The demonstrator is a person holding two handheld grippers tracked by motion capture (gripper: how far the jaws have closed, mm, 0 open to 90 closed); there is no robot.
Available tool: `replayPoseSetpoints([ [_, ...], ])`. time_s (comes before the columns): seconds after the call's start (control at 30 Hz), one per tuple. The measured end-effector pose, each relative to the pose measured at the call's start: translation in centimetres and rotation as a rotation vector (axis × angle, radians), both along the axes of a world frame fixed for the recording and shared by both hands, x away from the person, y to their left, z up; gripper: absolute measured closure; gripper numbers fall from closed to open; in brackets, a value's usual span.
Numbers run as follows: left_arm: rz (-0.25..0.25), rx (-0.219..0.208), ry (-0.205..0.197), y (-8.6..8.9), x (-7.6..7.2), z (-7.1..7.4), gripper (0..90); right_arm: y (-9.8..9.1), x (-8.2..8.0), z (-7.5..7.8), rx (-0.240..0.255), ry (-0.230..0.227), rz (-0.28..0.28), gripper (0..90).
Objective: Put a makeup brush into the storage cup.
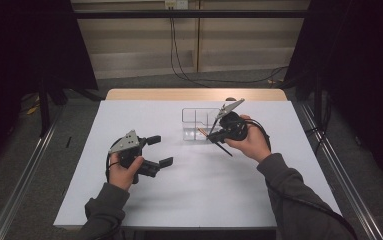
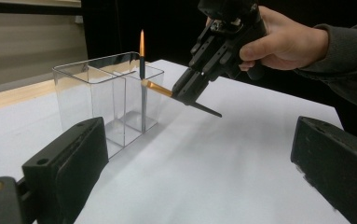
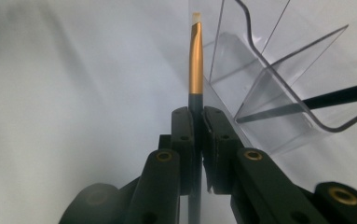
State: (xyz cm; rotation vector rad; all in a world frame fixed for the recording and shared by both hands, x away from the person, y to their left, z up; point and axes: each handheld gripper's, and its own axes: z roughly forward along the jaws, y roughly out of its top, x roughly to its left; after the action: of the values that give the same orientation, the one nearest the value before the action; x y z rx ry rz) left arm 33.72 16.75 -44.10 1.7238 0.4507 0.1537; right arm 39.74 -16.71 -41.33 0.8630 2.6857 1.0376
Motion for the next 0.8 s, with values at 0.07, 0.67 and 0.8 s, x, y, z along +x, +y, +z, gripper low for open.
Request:
replayPoseSetpoints([
  [0.07, 0.000, 0.000, 0.000, 0.0, 0.0, 0.0, 3.7, 0.0, 0.0, 0.1, 0.014, -0.011, -0.001, 83.7],
  [0.67, 0.008, -0.008, 0.007, 0.1, 0.0, 0.0, 3.7, -0.5, -0.2, 1.0, 0.152, -0.094, -0.025, 83.7],
  [0.8, 0.007, -0.007, 0.006, 0.1, 0.0, 0.0, 3.7, -0.5, -0.3, 1.2, 0.168, -0.110, -0.026, 83.7],
])
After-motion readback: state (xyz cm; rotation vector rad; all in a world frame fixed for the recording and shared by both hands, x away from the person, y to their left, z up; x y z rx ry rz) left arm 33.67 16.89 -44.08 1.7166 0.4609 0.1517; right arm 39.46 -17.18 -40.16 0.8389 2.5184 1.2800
